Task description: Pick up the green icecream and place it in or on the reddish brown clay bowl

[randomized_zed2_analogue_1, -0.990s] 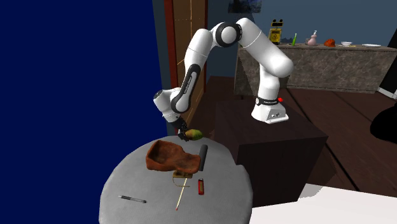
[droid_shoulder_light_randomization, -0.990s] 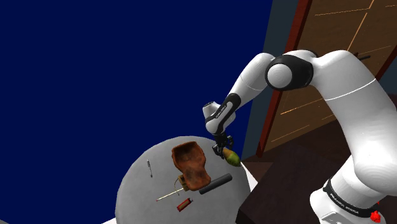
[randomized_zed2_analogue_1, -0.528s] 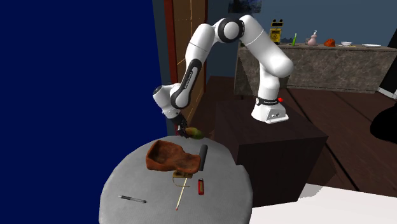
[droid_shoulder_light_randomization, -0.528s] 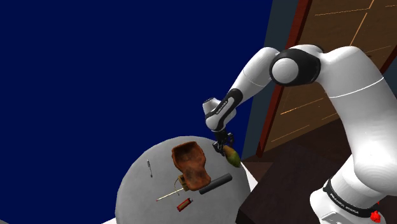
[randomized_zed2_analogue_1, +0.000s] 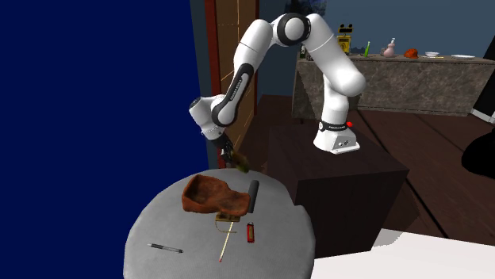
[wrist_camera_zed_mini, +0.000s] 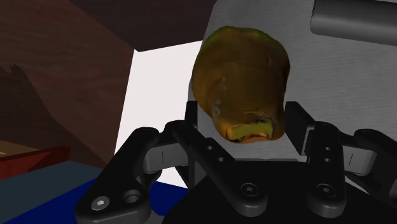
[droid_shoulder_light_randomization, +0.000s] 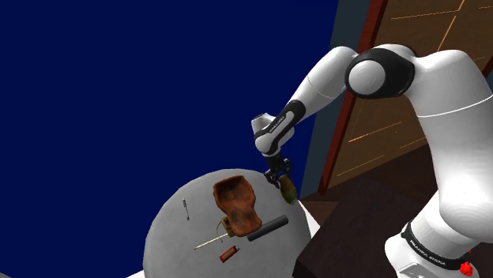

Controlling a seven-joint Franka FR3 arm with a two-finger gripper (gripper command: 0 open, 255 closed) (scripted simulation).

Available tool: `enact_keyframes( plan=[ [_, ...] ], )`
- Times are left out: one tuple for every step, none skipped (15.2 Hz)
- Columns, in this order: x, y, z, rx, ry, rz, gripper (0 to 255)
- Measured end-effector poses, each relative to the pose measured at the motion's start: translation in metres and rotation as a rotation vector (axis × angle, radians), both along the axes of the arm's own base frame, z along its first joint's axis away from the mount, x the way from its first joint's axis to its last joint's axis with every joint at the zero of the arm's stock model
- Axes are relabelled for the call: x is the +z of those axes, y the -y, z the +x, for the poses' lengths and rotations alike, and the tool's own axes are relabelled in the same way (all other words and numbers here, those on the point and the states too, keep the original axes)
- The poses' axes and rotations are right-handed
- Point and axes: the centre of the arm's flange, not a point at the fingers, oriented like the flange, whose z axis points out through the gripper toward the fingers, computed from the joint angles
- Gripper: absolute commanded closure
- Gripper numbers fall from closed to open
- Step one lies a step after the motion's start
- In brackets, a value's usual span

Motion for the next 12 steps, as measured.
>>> enact_keyframes(
  plan=[
    [0.006,0.0,0.0,0.0,0.0,0.0,255],
    [0.012,0.0,0.0,0.0,0.0,0.0,255],
    [0.017,0.001,-0.001,0.0,0.0,0.0,255],
    [0.022,0.0,0.0,0.0,0.0,0.0,255],
    [0.027,0.0,0.0,0.0,0.0,0.0,255],
    [0.032,0.0,0.0,0.0,0.0,0.0,255],
    [0.038,0.001,0.0,0.0,0.0,0.0,255],
    [0.043,0.0,-0.001,0.0,0.0,0.0,255],
    [0.048,0.0,-0.001,0.0,0.0,0.0,255],
    [0.052,0.0,0.001,0.0,0.0,0.0,255],
    [0.053,0.0,0.001,0.0,0.001,0.0,0],
    [0.052,0.0,0.001,0.0,0.001,0.0,0]
  ],
)
